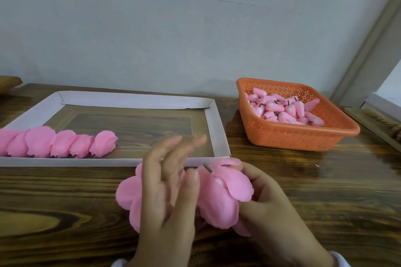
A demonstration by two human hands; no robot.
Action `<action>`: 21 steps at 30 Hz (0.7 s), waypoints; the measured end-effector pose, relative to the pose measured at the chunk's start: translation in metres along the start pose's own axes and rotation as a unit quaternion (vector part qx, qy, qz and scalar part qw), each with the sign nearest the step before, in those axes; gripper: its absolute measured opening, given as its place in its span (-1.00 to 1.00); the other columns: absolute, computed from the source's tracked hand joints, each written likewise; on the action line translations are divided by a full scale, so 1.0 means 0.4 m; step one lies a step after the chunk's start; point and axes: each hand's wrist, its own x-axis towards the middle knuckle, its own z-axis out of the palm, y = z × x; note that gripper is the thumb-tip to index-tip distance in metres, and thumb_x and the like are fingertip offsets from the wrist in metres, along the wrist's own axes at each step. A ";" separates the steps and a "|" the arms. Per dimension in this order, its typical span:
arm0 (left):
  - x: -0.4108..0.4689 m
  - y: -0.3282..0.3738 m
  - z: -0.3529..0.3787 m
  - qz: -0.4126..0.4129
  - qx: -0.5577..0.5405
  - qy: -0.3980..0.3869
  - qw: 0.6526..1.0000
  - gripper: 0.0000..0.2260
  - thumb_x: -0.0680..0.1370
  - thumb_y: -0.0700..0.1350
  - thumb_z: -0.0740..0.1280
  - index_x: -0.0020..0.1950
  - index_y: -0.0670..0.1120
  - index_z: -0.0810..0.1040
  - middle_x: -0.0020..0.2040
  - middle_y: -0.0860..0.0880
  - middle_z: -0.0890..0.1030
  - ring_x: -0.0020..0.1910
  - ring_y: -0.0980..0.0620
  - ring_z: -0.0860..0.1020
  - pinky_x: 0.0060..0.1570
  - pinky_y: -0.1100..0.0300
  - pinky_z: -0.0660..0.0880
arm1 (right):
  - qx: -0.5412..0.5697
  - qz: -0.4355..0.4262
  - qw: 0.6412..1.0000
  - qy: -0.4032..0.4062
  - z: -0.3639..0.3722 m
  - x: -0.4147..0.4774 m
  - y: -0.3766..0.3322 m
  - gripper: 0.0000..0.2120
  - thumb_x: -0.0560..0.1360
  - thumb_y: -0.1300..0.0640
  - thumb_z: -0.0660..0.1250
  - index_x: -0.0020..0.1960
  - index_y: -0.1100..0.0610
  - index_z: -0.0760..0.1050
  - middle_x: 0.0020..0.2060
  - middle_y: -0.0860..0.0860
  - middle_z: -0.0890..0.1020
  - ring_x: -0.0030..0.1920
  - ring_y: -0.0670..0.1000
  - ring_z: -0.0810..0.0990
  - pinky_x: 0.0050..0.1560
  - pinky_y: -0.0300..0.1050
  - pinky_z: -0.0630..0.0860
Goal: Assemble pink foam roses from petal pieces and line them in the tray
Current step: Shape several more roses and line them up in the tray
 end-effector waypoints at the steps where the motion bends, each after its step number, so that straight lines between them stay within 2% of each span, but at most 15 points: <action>1: 0.005 -0.002 -0.006 -0.018 -0.014 -0.011 1.000 -0.71 0.50 0.04 0.34 0.21 0.13 0.44 0.13 0.04 0.65 0.23 0.01 0.55 0.16 0.26 0.45 | -0.006 0.002 1.000 -0.014 0.001 0.000 0.006 -0.74 0.30 0.32 0.45 -0.02 0.16 0.65 -0.28 0.01 0.66 -0.36 -0.18 0.57 -0.37 -0.37 0.46; 4: 0.012 0.012 -0.016 -0.058 -0.002 -0.067 0.996 -0.78 0.37 -0.02 0.40 -0.01 0.20 0.55 -0.13 0.00 0.71 0.05 0.05 0.64 0.07 0.25 0.49 | -0.026 -0.009 0.999 -0.043 0.012 0.001 0.022 -0.71 0.28 0.24 0.49 0.00 0.13 0.65 -0.11 0.16 0.68 -0.10 0.00 0.64 -0.07 -0.13 0.55; 5: 0.007 0.013 -0.015 -0.070 -0.005 -0.080 0.994 -0.81 0.35 -0.03 0.41 -0.07 0.17 0.57 -0.20 -0.03 0.70 -0.02 0.07 0.65 0.01 0.29 0.50 | -0.023 -0.011 0.999 -0.048 0.017 0.001 0.025 -0.70 0.29 0.24 0.50 0.02 0.13 0.65 -0.05 0.16 0.69 -0.03 0.02 0.64 0.00 -0.11 0.55; 7: 0.000 0.014 -0.009 -0.084 -0.005 -0.090 0.992 -0.84 0.31 -0.04 0.42 -0.14 0.12 0.59 -0.29 -0.03 0.67 -0.15 0.07 0.65 -0.06 0.30 0.52 | -0.012 -0.015 0.997 -0.074 0.025 0.001 0.025 -0.69 0.30 0.22 0.54 0.03 0.04 0.67 -0.06 0.00 0.70 0.01 -0.07 0.64 0.04 -0.21 0.54; 9: -0.006 0.010 -0.004 -0.092 -0.002 -0.098 0.991 -0.85 0.29 -0.06 0.43 -0.16 0.06 0.59 -0.31 -0.03 0.65 -0.21 0.07 0.64 -0.11 0.29 0.53 | 0.008 -0.006 0.995 -0.099 0.033 -0.001 0.021 -0.68 0.29 0.06 0.60 0.03 -0.02 0.68 -0.10 -0.06 0.69 0.00 -0.06 0.62 0.07 -0.18 0.54; 11: -0.007 0.010 -0.002 -0.091 -0.016 -0.114 0.989 -0.84 0.29 -0.11 0.43 -0.16 0.00 0.58 -0.31 -0.02 0.63 -0.27 0.10 0.62 -0.17 0.28 0.55 | 0.016 -0.002 0.995 -0.095 0.034 -0.001 0.022 -0.64 0.31 0.01 0.58 0.09 -0.01 0.66 -0.09 0.12 0.68 0.02 0.08 0.60 0.14 0.02 0.51; 13: -0.008 0.008 0.001 -0.101 -0.039 -0.120 0.987 -0.84 0.29 -0.14 0.42 -0.15 -0.02 0.57 -0.32 -0.01 0.62 -0.32 0.11 0.61 -0.20 0.27 0.55 | 0.001 -0.007 0.996 -0.093 0.032 0.000 0.027 -0.61 0.38 0.16 0.50 0.20 0.01 0.61 -0.04 0.33 0.64 0.08 0.18 0.59 0.23 0.20 0.45; 14: -0.009 0.007 0.001 -0.109 -0.041 -0.118 0.986 -0.84 0.29 -0.13 0.42 -0.16 0.00 0.57 -0.32 -0.01 0.62 -0.34 0.09 0.61 -0.22 0.27 0.55 | -0.002 -0.005 0.995 -0.097 0.029 0.001 0.029 -0.59 0.40 0.22 0.46 0.23 -0.01 0.59 -0.01 0.33 0.64 0.11 0.18 0.59 0.25 0.21 0.45; 16: -0.011 0.005 0.001 -0.126 -0.033 -0.105 0.986 -0.85 0.29 -0.08 0.41 -0.16 0.04 0.58 -0.31 -0.01 0.61 -0.34 0.06 0.60 -0.24 0.29 0.54 | 0.010 0.010 0.992 -0.124 0.022 0.001 0.024 -0.60 0.42 0.24 0.46 0.21 -0.06 0.59 0.01 0.17 0.67 0.13 0.08 0.60 0.23 0.01 0.50; 18: -0.011 0.002 0.001 -0.135 -0.025 -0.092 0.986 -0.84 0.31 -0.03 0.39 -0.13 0.08 0.58 -0.29 0.02 0.61 -0.29 0.10 0.61 -0.24 0.33 0.53 | 0.030 0.050 0.985 -0.165 0.012 -0.002 0.009 -0.62 0.44 0.24 0.46 0.22 -0.01 0.57 0.03 0.08 0.68 0.12 0.01 0.61 0.16 -0.14 0.49; 20: -0.008 -0.001 0.001 -0.129 -0.007 -0.074 0.989 -0.82 0.32 0.01 0.38 -0.09 0.12 0.57 -0.27 0.05 0.62 -0.24 0.15 0.63 -0.20 0.36 0.53 | 0.007 0.089 0.982 -0.168 -0.005 -0.001 -0.007 -0.60 0.44 0.30 0.44 0.26 0.11 0.51 0.02 0.14 0.68 0.06 0.08 0.63 0.10 -0.10 0.51; 21: -0.005 -0.004 -0.002 -0.120 0.012 -0.063 0.991 -0.81 0.32 0.03 0.38 -0.07 0.14 0.56 -0.26 0.06 0.62 -0.24 0.16 0.63 -0.20 0.37 0.52 | -0.036 0.076 0.988 -0.132 -0.013 0.000 -0.011 -0.64 0.44 0.36 0.40 0.20 0.12 0.53 -0.02 0.16 0.69 0.02 0.11 0.65 0.06 -0.07 0.53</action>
